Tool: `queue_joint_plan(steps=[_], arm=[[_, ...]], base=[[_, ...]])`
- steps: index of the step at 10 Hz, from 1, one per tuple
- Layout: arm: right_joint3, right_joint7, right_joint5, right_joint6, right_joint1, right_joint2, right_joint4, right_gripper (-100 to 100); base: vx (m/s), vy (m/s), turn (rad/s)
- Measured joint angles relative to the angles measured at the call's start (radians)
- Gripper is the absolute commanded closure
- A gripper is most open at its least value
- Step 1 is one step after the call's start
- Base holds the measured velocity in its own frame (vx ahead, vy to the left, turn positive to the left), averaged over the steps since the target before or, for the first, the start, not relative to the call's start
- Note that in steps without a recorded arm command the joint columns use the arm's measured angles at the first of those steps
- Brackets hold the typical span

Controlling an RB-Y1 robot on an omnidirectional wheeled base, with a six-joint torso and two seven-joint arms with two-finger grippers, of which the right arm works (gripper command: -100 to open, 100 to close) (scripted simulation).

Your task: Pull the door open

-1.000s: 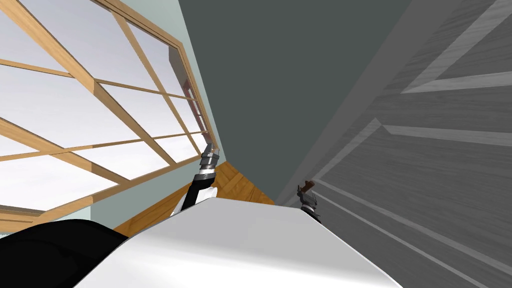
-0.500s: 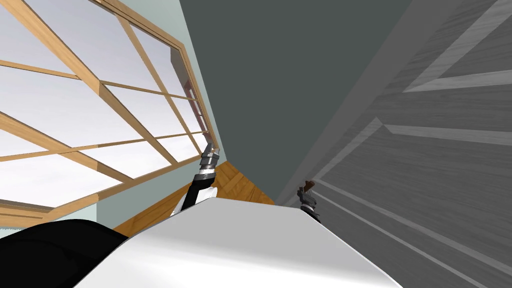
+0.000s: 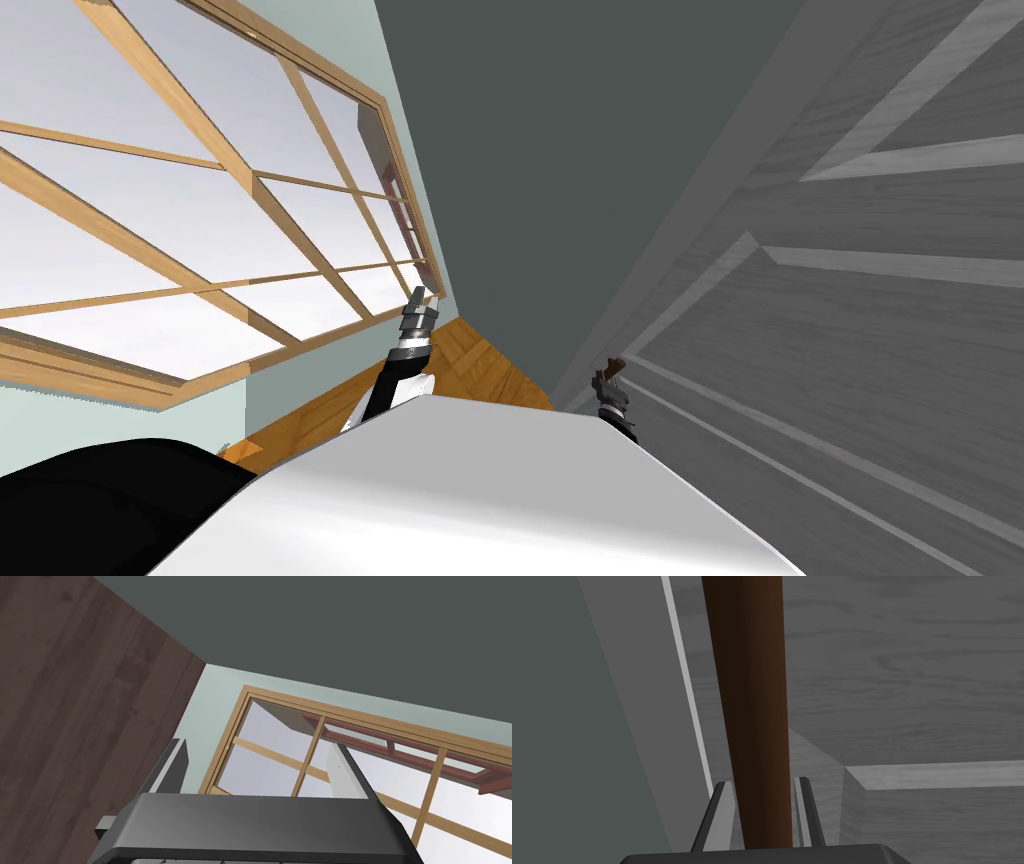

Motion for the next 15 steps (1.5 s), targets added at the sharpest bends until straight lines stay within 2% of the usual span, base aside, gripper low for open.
queue_joint_plan(steps=[2,3,7,11,15], arm=[[0.012,0.005,0.005,0.005,0.002,0.004,-0.008,100],[0.014,0.017,0.004,0.015,0.007,0.006,-0.031,100],[0.041,0.016,0.017,0.019,-0.007,0.011,-0.028,100],[0.070,-0.013,0.033,0.010,0.005,-0.017,-0.042,100],[0.122,-0.058,0.062,-0.004,0.018,-0.046,-0.049,100]], base=[[-0.235,-0.017,0.138],[-0.240,-0.006,0.124],[-0.198,-0.017,0.098],[-0.197,0.015,0.077],[-0.223,0.001,0.067]])
